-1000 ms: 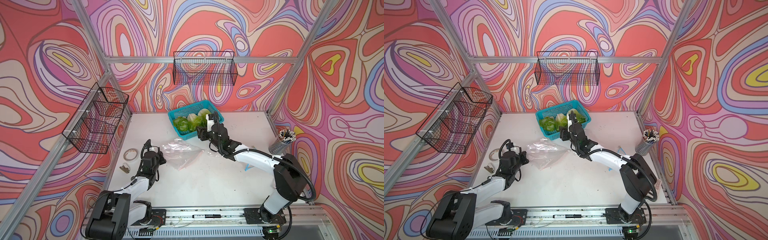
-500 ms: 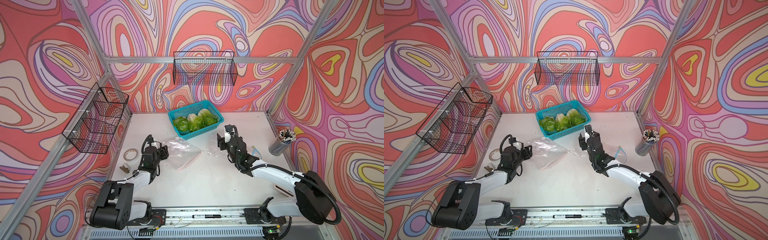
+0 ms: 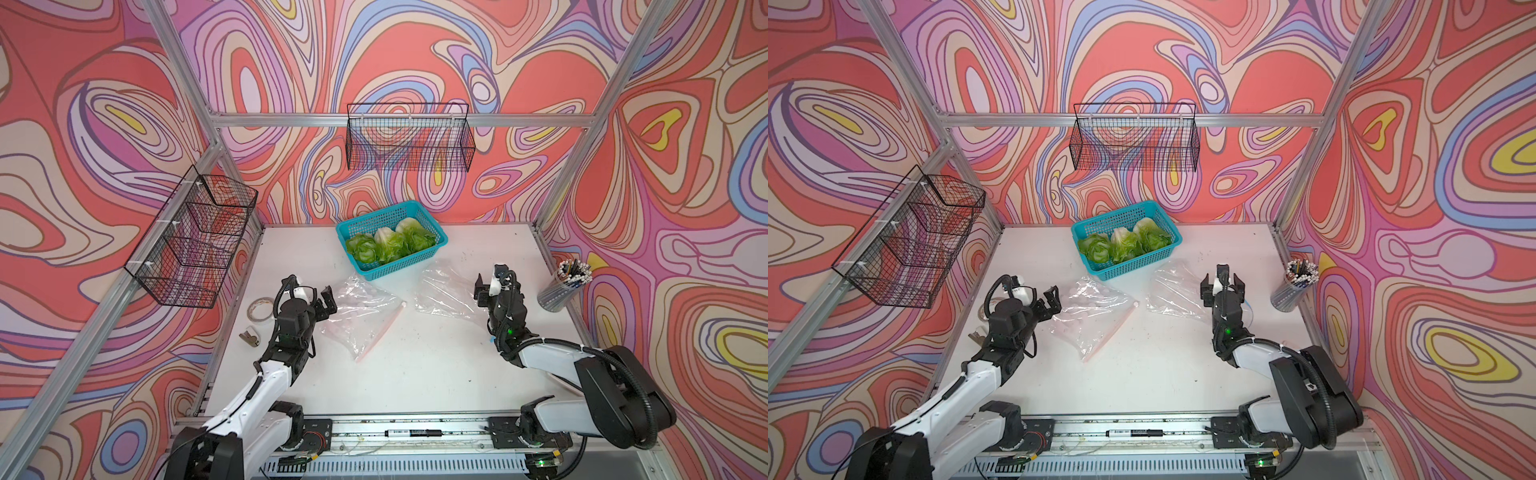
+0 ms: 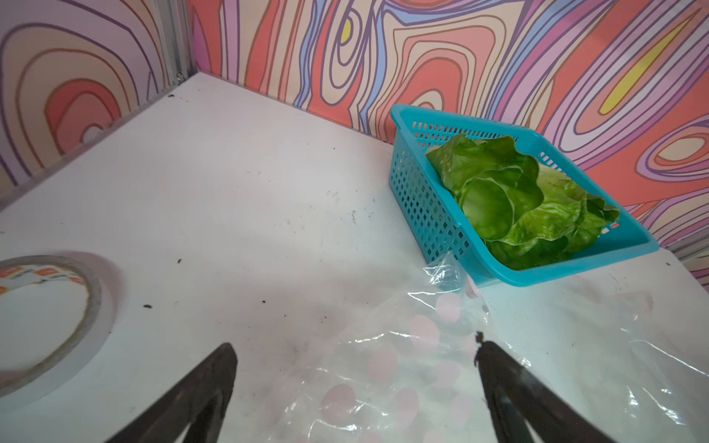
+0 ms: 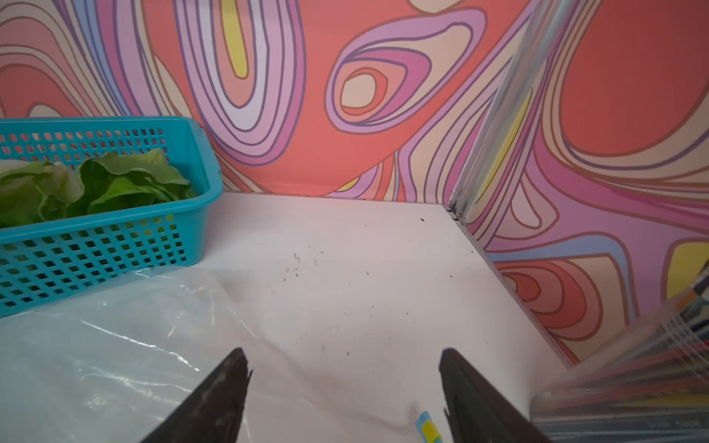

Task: Open the zip-top bag and take out the chinese cabbages
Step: Move the zipper food storage bag to the center of the board, then reset both arms

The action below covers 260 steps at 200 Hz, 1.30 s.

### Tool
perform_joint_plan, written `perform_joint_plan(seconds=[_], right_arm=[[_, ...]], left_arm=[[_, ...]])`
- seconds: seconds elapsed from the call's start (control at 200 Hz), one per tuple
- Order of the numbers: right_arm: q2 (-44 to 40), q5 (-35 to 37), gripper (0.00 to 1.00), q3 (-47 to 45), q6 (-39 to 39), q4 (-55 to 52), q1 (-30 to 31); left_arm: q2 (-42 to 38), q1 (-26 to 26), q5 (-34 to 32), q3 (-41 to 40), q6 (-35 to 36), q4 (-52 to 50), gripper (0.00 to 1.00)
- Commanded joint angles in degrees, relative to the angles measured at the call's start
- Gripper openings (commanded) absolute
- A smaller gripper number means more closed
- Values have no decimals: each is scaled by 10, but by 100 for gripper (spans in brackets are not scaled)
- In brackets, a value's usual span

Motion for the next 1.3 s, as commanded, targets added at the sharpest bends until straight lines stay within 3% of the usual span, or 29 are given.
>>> perform_joint_plan(seconds=[0.0, 0.19, 0.356, 0.441, 0.571, 0.586, 0.606, 0.906, 1.027, 1.107, 1.187, 1.262, 1.297], right_arm=[[30, -48, 81, -5, 7, 62, -22], [112, -93, 81, -31, 15, 175, -65], [186, -130, 81, -35, 32, 256, -94], [183, -123, 82, -11, 38, 203, -97], [182, -121, 86, 4, 50, 170, -107], [180, -119, 96, 3, 49, 171, -106], [182, -116, 98, 2, 49, 177, -106], [183, -113, 98, 5, 51, 175, -107], [183, -114, 98, 5, 51, 172, -106], [183, -113, 98, 5, 52, 172, -106], [183, -113, 98, 5, 51, 172, -106], [183, -113, 98, 5, 51, 172, -106], [184, -114, 98, 6, 52, 171, -106]], left_arm=[[-43, -5, -88, 10, 44, -86, 100], [-46, -9, -153, 5, 108, -86, 100], [-15, -9, -161, -51, 177, 52, 100], [14, -9, -153, -77, 218, 137, 100], [92, -7, -138, -100, 235, 251, 100], [102, -7, -134, -101, 235, 262, 100], [117, -7, -130, -102, 236, 275, 100], [283, 32, -73, -51, 247, 380, 100], [384, 38, -53, -53, 261, 502, 100], [339, 45, -38, -38, 241, 399, 100], [367, 56, -34, -26, 240, 423, 100], [349, 58, -21, 7, 234, 325, 100], [354, 65, -8, 8, 232, 330, 100]])
